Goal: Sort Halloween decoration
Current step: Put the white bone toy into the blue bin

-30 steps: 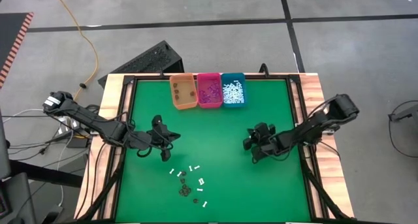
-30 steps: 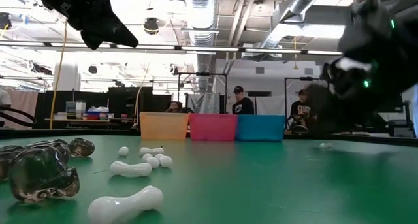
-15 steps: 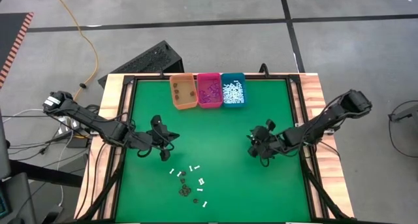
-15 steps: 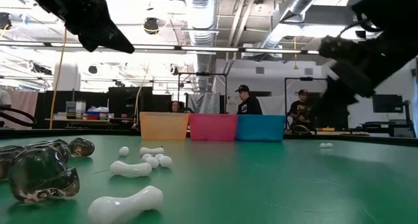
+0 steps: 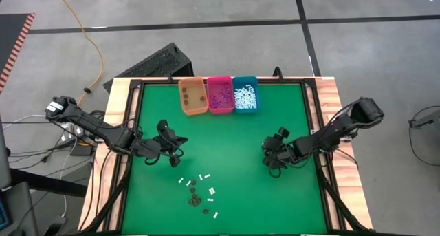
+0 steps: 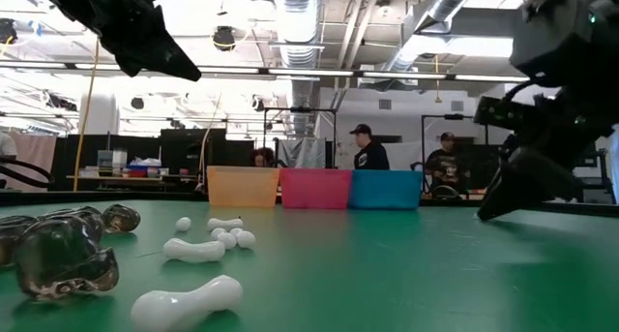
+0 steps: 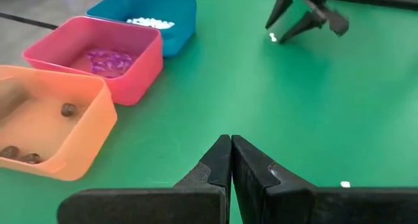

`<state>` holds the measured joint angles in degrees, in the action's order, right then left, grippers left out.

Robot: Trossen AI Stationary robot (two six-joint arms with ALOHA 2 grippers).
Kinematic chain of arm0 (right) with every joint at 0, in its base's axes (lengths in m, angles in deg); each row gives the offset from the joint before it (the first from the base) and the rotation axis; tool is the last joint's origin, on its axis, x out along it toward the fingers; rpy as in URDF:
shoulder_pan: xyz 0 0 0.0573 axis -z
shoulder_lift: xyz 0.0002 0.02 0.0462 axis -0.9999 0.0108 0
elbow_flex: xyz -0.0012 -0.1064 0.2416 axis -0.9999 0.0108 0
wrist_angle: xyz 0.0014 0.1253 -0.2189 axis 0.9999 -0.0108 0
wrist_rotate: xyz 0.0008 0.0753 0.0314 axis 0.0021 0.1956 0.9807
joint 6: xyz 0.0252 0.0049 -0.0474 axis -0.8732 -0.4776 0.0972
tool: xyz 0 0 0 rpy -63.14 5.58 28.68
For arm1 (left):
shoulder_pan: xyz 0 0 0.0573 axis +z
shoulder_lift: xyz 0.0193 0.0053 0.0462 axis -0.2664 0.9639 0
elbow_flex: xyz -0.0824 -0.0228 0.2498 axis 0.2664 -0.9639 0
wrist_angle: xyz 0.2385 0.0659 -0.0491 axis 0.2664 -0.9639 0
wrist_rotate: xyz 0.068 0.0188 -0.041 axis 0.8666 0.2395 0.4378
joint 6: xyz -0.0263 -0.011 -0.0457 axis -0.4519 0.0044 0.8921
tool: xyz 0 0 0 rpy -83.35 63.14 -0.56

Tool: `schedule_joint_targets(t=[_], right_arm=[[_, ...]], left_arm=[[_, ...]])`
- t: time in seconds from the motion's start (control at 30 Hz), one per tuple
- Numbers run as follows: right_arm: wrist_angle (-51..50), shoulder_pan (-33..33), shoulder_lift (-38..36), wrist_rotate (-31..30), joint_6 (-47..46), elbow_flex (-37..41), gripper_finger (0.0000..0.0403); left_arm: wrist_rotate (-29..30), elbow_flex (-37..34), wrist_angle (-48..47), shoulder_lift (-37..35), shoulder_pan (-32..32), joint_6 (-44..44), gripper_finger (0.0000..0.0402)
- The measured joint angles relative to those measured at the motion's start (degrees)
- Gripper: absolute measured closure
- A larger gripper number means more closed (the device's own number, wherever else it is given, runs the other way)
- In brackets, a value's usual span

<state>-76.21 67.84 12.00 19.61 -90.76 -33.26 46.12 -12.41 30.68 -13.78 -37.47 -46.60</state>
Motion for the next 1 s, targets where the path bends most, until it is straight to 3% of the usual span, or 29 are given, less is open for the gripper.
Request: schedule_joint_targets(t=[0.17,0.37,0.5,0.77,1.0], right_arm=[[7.5,2.6,4.4,0.4,0.6,2.8,0.0185],[10.5,6.0,6.9,8.0,1.2,3.4,0.0199],[10.7,6.7,6.5,11.1,0.6,3.3,0.0246],[12.5,6.7,4.6,12.5,0.4,3.7,0.0378],[13.8,7.7,1.9,15.0,0.0,2.5,0.0383]], left_arm=[[0.5,0.0,0.0,0.0,0.0,0.9,0.0402],[0.5,0.0,0.0,0.0,0.0,1.4,0.0402],[0.6,0.0,0.0,0.0,0.0,1.4,0.0402],[0.5,0.0,-0.1,0.0,0.0,2.3,0.0402],[0.4,0.0,-0.3,0.0,0.0,2.3,0.0402]])
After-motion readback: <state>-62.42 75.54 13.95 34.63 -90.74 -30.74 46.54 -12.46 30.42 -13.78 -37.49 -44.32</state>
